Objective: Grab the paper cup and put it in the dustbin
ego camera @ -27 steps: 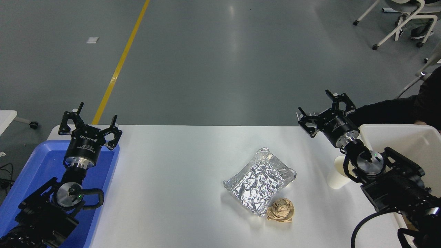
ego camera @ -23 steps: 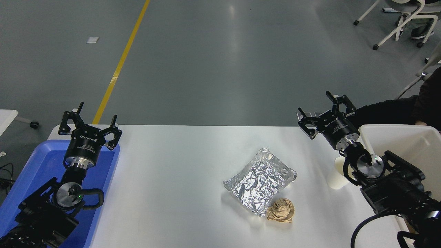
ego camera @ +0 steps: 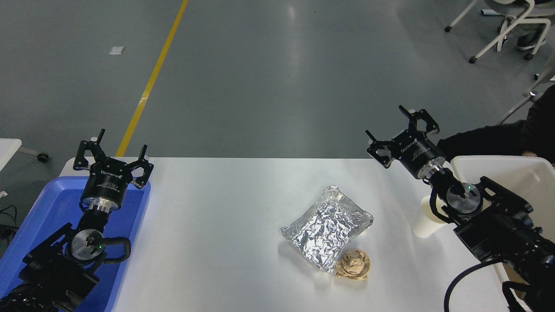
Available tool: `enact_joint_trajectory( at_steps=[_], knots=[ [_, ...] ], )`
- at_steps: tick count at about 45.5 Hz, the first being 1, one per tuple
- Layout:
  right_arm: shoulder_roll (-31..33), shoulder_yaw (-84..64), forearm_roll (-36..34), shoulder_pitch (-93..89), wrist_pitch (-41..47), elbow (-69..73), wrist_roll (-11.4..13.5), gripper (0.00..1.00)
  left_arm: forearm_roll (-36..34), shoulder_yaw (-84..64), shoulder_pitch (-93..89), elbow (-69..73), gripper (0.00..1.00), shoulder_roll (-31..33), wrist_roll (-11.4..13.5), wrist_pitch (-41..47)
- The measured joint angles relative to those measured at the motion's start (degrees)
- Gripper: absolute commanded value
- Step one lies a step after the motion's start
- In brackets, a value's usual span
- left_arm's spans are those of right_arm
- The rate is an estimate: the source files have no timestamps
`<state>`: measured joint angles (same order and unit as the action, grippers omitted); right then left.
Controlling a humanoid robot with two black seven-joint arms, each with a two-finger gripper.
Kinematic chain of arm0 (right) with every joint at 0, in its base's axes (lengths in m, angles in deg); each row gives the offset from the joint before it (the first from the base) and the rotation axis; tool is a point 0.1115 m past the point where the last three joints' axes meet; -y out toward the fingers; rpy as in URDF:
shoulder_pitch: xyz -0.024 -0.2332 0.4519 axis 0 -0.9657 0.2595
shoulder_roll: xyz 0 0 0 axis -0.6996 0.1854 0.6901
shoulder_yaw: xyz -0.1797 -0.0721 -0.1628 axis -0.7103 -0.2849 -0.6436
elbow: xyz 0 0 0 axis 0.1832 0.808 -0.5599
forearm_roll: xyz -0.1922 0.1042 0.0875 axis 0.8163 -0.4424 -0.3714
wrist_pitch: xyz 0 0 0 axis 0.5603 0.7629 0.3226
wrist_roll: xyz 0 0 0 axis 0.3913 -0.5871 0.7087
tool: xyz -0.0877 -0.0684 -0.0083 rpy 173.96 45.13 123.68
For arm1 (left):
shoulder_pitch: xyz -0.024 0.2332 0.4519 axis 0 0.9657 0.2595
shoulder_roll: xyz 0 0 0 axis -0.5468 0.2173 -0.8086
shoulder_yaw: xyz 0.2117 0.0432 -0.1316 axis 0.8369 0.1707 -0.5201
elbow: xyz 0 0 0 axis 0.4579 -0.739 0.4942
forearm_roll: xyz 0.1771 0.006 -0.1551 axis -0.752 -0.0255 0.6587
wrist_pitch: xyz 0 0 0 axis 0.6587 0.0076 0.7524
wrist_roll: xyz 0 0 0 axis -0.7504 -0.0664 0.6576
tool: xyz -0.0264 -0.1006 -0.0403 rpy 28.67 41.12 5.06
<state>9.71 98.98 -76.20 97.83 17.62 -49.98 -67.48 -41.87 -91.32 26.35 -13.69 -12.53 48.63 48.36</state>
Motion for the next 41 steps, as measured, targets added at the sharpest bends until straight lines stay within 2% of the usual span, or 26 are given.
enact_joint_trajectory(
  at_steps=[15,16,28,41],
  knots=[
    [4.0,-31.5,10.0,24.2,0.2,8.2,0.4,1.00,0.1,0.0,0.1,0.0,1.00,0.0,0.0,0.0],
    [4.2,-36.7,11.7,27.6,0.2,10.0,0.4,1.00,0.1,-0.1,0.1,0.0,1.00,0.0,0.0,0.0],
    [4.9,-59.0,22.4,43.8,2.6,21.5,0.5,1.00,0.1,-0.1,0.1,0.0,1.00,0.0,0.0,0.0],
    [5.4,-80.6,26.8,64.5,7.1,38.7,0.5,1.00,0.1,-0.1,0.1,0.0,1.00,0.0,0.0,0.0]
  ],
)
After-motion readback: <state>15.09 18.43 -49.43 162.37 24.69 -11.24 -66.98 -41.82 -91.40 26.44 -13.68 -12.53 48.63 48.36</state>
